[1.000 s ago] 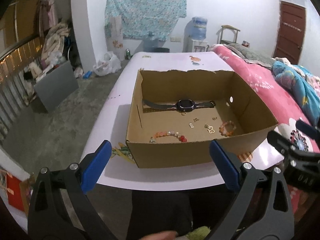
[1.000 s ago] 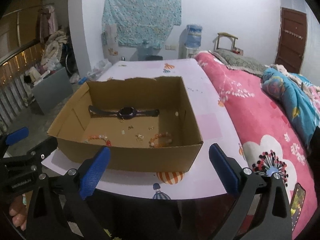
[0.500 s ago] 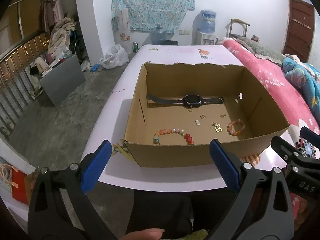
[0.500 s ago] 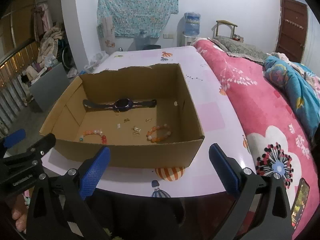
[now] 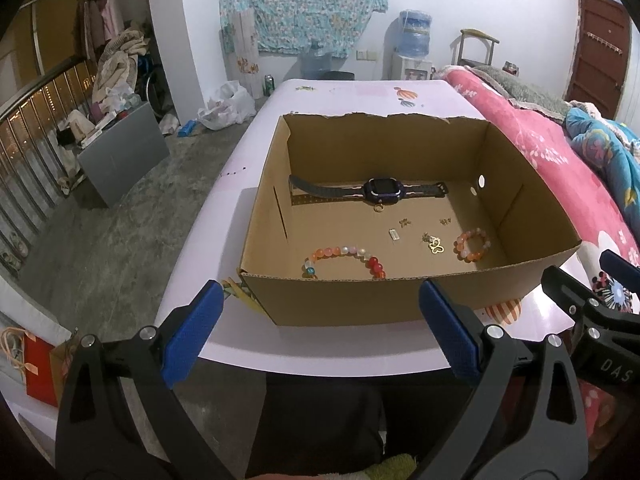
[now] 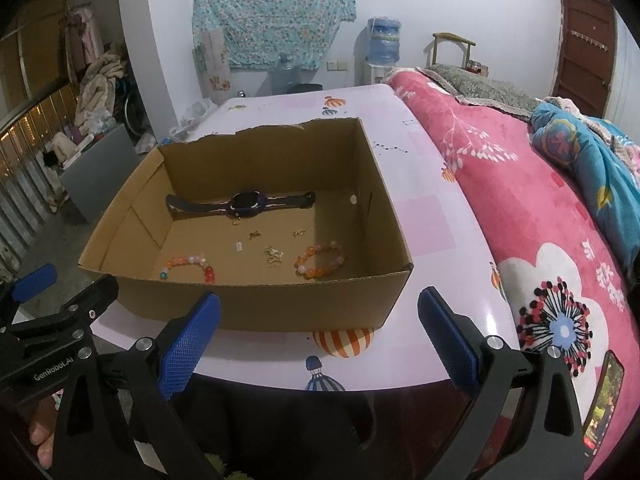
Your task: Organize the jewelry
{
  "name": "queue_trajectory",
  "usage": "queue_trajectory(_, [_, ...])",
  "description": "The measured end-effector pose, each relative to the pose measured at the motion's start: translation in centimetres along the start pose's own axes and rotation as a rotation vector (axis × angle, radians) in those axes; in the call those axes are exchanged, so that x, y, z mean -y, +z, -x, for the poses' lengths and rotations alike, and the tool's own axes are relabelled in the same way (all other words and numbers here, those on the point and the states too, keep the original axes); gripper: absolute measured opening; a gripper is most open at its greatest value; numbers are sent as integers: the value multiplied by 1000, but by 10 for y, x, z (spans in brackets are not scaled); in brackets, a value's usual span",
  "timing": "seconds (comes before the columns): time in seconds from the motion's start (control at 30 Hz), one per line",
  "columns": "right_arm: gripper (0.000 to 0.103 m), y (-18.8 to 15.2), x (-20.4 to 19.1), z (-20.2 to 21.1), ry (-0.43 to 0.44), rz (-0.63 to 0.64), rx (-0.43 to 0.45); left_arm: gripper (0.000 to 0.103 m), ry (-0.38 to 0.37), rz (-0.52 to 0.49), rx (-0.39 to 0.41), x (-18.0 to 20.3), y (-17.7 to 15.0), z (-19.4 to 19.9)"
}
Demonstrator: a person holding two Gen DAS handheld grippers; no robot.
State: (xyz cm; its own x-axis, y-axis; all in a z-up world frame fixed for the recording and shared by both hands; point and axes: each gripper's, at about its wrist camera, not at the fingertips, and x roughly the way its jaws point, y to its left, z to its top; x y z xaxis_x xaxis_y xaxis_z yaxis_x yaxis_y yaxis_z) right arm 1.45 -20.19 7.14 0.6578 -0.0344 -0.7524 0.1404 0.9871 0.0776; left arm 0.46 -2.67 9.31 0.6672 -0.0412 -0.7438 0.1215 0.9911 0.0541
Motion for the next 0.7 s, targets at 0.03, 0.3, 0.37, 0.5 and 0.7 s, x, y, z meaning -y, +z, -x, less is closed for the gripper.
queue_trajectory(0.03, [96, 0, 0, 0, -1, -1, 0, 95, -2, 1, -2, 0, 0, 0])
queue_trajectory(0.3, [96, 0, 1, -2, -5, -2, -8, 95, 2, 1, -6, -1, 1, -1])
queue_trajectory(0.37, [96, 0, 1, -2, -4, 0, -10, 95, 3, 1, -5, -2, 0, -1])
queue_trajectory(0.5, [96, 0, 1, -3, -5, 3, -11, 95, 1, 3, -7, -2, 0, -1])
queue_trajectory(0.7, [96, 0, 0, -2, -6, 2, -11, 95, -1, 6, -10, -2, 0, -2])
